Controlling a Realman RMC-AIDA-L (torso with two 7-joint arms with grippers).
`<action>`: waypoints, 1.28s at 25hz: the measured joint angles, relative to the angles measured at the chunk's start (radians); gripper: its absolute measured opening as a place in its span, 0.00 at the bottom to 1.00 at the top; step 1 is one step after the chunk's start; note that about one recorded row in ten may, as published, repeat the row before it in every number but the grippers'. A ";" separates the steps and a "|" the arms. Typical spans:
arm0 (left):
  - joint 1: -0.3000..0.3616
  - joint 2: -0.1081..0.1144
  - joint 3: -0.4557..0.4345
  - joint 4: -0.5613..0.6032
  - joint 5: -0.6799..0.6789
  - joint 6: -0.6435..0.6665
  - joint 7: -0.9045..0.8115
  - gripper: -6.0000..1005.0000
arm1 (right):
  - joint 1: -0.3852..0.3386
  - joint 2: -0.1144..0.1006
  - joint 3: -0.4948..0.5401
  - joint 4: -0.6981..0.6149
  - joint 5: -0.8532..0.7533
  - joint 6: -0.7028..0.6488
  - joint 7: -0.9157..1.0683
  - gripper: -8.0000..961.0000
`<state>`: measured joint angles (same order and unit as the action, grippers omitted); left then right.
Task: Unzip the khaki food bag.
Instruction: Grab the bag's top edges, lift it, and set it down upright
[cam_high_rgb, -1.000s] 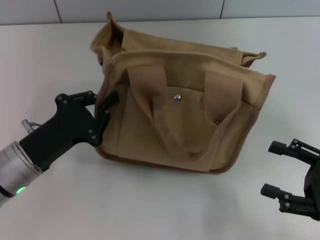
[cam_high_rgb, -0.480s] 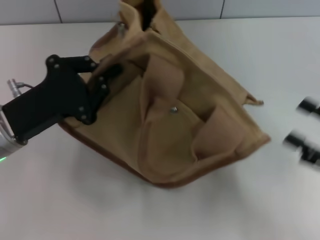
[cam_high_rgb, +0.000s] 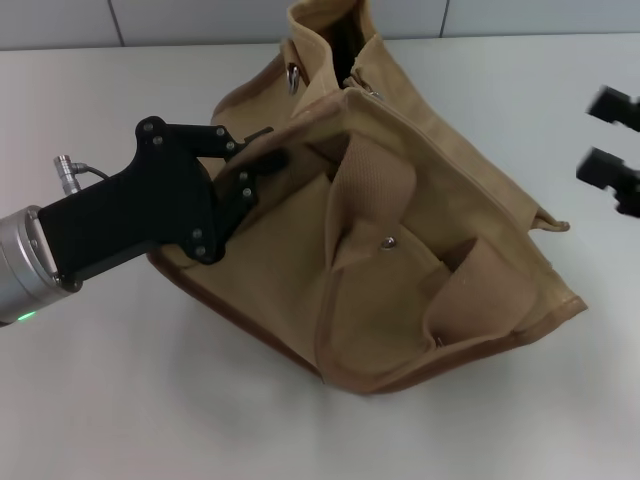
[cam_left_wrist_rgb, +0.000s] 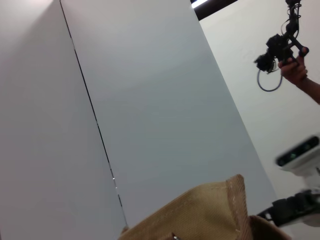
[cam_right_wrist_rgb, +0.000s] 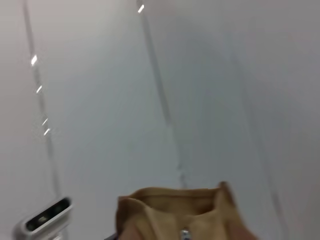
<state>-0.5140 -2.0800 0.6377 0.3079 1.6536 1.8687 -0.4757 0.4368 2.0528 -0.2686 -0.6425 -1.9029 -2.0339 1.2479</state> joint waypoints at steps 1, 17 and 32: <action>-0.001 0.000 0.003 0.000 -0.001 0.000 0.000 0.06 | 0.018 0.001 -0.021 -0.030 0.000 0.001 0.028 0.75; -0.024 0.001 0.041 0.015 -0.001 0.011 0.002 0.06 | 0.156 0.024 -0.344 -0.285 0.005 0.127 0.292 0.73; -0.034 0.002 0.056 0.016 -0.002 0.012 0.002 0.06 | 0.150 0.028 -0.603 -0.416 0.000 0.213 0.407 0.62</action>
<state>-0.5478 -2.0785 0.6933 0.3238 1.6515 1.8808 -0.4739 0.5870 2.0806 -0.8719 -1.0590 -1.9033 -1.8212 1.6548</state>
